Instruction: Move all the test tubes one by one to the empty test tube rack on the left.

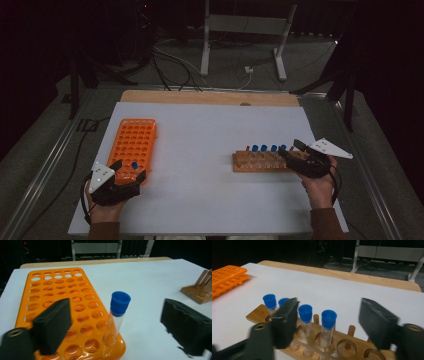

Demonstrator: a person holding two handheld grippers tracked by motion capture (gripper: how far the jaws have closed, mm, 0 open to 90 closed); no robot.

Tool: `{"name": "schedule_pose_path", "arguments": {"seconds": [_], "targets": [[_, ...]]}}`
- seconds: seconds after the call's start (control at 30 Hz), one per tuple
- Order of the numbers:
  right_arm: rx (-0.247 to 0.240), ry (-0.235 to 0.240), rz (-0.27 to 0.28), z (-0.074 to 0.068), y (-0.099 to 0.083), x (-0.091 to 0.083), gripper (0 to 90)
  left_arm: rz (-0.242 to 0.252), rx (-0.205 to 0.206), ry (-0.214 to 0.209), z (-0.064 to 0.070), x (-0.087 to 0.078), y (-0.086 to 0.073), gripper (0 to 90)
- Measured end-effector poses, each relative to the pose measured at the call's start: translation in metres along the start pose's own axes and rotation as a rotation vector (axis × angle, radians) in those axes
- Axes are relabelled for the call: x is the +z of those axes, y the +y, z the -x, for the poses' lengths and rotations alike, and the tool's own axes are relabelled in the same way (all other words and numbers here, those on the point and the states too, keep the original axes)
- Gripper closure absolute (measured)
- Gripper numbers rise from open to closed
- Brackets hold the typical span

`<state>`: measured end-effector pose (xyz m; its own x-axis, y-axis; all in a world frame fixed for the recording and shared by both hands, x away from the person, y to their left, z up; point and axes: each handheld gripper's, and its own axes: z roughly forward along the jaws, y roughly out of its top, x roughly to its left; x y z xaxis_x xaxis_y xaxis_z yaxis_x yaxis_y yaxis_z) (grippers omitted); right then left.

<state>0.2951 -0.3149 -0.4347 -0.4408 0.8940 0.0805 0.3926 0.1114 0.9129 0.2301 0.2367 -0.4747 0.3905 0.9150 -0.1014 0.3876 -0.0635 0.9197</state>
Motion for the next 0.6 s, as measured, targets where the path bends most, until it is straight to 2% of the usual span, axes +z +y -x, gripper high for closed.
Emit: {"name": "schedule_pose_path", "arguments": {"seconds": [0.07, 0.13, 0.27, 0.6], "targets": [[-0.008, 0.006, 0.001, 0.0, -0.002, 0.001, 41.3, -0.002, 0.003, 0.0, 0.001, 0.0, 0.001, 2.6], [-0.012, 0.004, -0.002, 0.001, -0.003, 0.002, 45.0, 0.007, 0.008, -0.008, 0.002, 0.0, 0.001, 1.2], [-0.015, -0.001, -0.018, 0.002, -0.007, 0.005, 49.8, 0.022, 0.018, -0.023, 0.004, -0.001, 0.002, 0.8], [-0.034, -0.016, -0.053, 0.002, -0.014, 0.012, 63.1, 0.029, 0.019, -0.019, 0.004, -0.002, 0.002, 0.8]]}}
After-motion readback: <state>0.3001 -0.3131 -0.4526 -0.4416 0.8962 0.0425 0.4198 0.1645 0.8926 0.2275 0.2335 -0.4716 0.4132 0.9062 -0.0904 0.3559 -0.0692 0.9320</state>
